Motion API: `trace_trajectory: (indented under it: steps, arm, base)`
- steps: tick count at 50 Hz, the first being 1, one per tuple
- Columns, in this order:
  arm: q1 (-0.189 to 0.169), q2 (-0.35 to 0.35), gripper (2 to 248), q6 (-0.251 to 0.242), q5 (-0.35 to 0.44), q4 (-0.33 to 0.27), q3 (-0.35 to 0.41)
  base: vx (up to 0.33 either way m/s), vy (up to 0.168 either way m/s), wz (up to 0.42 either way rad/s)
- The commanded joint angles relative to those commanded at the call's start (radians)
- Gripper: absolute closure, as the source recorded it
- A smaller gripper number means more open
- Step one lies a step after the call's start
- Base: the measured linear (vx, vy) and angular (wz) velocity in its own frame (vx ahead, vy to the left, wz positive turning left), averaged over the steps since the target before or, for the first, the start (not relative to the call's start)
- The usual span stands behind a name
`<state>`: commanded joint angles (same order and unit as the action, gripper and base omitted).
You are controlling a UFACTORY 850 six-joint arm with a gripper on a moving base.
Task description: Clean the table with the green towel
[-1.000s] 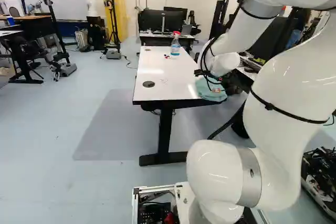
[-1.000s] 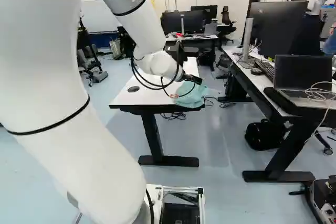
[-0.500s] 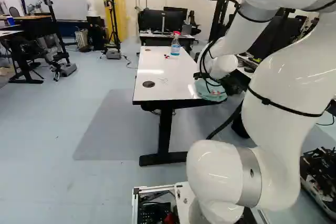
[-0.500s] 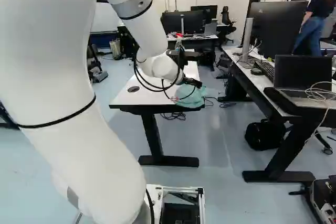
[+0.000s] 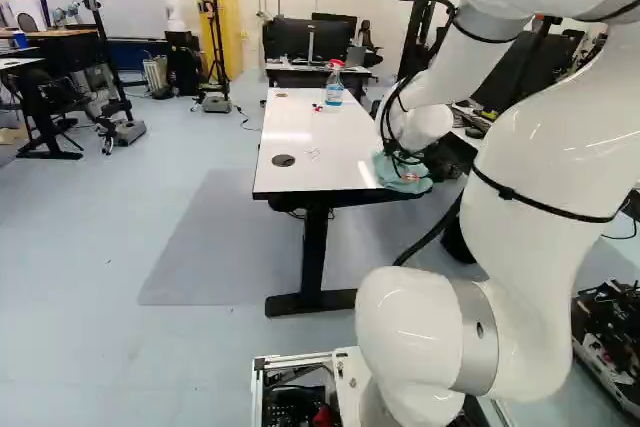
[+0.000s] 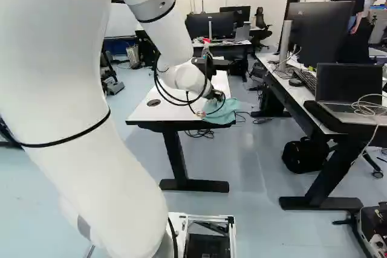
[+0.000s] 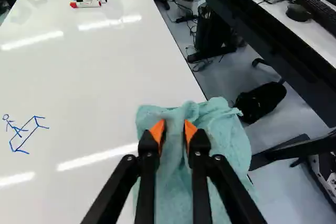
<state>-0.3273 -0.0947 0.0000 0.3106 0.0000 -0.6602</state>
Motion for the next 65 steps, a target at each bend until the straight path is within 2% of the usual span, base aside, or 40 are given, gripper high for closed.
trace_trajectory:
  steps: [1, 2, 6, 7, 22, 23, 28, 29, 33, 34, 38, 39, 43, 44, 49, 50, 54, 55, 65]
  arm:
    - [0.000, 0.000, 154, 0.000, 0.000, 0.000, 0.000]
    - [0.000, 0.000, 193, 0.000, 0.000, 0.000, 0.000]
    - [0.000, 0.000, 193, 0.000, 0.000, 0.000, 0.000]
    - [0.000, 0.000, 225, 0.000, 0.000, 0.000, 0.000]
    - [0.000, 0.000, 229, 0.000, 0.000, 0.000, 0.000]
    - [0.000, 0.000, 206, 0.000, 0.000, 0.000, 0.000]
    - [0.000, 0.000, 206, 0.000, 0.000, 0.000, 0.000]
    - [0.000, 0.000, 172, 0.000, 0.000, 0.000, 0.000]
    - [0.000, 0.000, 172, 0.000, 0.000, 0.000, 0.000]
    - [0.000, 0.000, 136, 0.000, 0.000, 0.000, 0.000]
    - [0.000, 0.000, 136, 0.000, 0.000, 0.000, 0.000]
    - [0.000, 0.000, 100, 0.000, 0.000, 0.000, 0.000]
    - [0.000, 0.000, 100, 0.000, 0.000, 0.000, 0.000]
    - [0.000, 0.000, 63, 0.000, 0.000, 0.000, 0.000]
    - [0.000, 0.000, 63, 0.000, 0.000, 0.000, 0.000]
    - [0.000, 0.000, 25, 0.000, 0.000, 0.000, 0.000]
    - [0.000, 0.000, 25, 0.000, 0.000, 0.000, 0.000]
    - [0.000, 0.000, 3, 0.000, 0.000, 0.000, 0.000]
    - [0.000, 0.000, 3, 0.000, -0.015, 0.000, 0.000]
  base:
    - [0.000, 0.000, 0.000]
    - [0.000, 0.000, 0.000]
    - [0.000, 0.000, 0.000]
    - [0.000, 0.000, 0.000]
    - [0.000, 0.000, 0.000]
    - [0.000, 0.000, 0.000]
    - [0.000, 0.000, 0.000]
    - [0.000, 0.000, 0.000]
    - [0.000, 0.000, 0.000]
    - [0.000, 0.000, 0.000]
    - [0.000, 0.000, 0.000]
    - [0.000, 0.000, 0.000]
    - [0.000, 0.000, 0.000]
    - [0.000, 0.000, 0.000]
    - [0.000, 0.000, 0.000]
    - [0.000, 0.000, 0.000]
    - [0.000, 0.000, 0.000]
    - [0.000, 0.000, 0.000]
    - [0.000, 0.000, 0.000]
